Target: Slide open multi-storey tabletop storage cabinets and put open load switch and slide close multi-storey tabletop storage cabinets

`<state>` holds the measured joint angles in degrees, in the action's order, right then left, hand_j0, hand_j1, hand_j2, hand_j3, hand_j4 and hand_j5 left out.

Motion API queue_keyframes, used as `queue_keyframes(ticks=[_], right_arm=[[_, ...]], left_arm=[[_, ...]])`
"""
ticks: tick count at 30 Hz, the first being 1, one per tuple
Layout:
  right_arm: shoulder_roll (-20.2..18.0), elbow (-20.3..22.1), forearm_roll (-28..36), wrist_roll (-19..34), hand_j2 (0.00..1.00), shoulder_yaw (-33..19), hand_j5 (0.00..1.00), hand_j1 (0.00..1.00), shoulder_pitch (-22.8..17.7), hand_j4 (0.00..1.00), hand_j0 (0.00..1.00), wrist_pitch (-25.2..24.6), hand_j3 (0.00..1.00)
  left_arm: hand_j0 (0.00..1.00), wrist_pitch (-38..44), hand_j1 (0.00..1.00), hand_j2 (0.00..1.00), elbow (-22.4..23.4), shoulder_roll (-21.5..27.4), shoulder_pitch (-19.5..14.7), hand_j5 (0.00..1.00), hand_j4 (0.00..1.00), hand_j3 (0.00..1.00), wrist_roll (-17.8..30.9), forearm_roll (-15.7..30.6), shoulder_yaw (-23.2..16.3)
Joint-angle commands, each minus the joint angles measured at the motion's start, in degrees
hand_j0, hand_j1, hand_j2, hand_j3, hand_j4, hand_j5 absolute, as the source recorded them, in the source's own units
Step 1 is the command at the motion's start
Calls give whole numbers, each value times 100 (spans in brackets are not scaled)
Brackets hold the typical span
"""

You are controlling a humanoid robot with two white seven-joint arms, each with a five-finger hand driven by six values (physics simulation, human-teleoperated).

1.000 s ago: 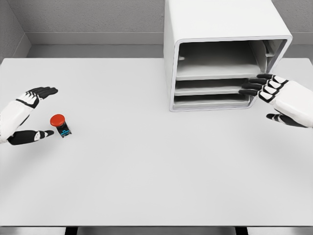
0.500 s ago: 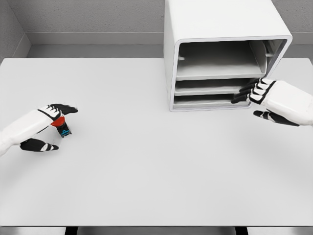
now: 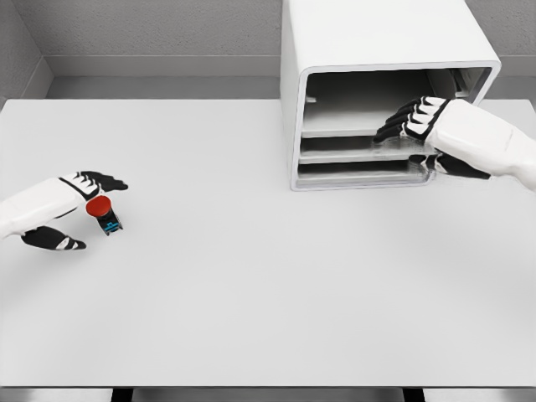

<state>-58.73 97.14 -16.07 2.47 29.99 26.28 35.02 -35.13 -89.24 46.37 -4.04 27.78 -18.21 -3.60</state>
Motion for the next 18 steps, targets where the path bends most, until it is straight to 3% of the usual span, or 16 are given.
queue_keyframes(ticks=[1,3,6,10,11,18], right_arm=[[2,-143,166,0,73,385,73,73,0,73,73,-2,73],[11,-213,175,0,73,420,73,73,62,73,73,-2,73],[81,-239,175,0,73,411,73,73,97,73,73,-2,73],[283,-292,174,157,73,420,73,73,158,73,73,-2,73],[468,-362,175,395,74,420,74,74,228,74,74,-2,74],[951,-802,175,711,75,411,75,75,519,75,75,-2,75]], left_arm=[[100,13,100,100,-32,100,-17,100,100,100,0,28,-184],[100,13,100,100,-23,91,-97,100,100,100,26,19,-281],[100,13,100,100,100,-41,-483,100,100,100,668,-60,-255],[100,13,100,100,355,-295,-580,100,100,100,677,-464,-281],[100,13,100,100,346,-304,-580,100,100,100,677,-491,-290],[100,13,100,100,627,-550,-773,100,100,100,685,-517,-299]])
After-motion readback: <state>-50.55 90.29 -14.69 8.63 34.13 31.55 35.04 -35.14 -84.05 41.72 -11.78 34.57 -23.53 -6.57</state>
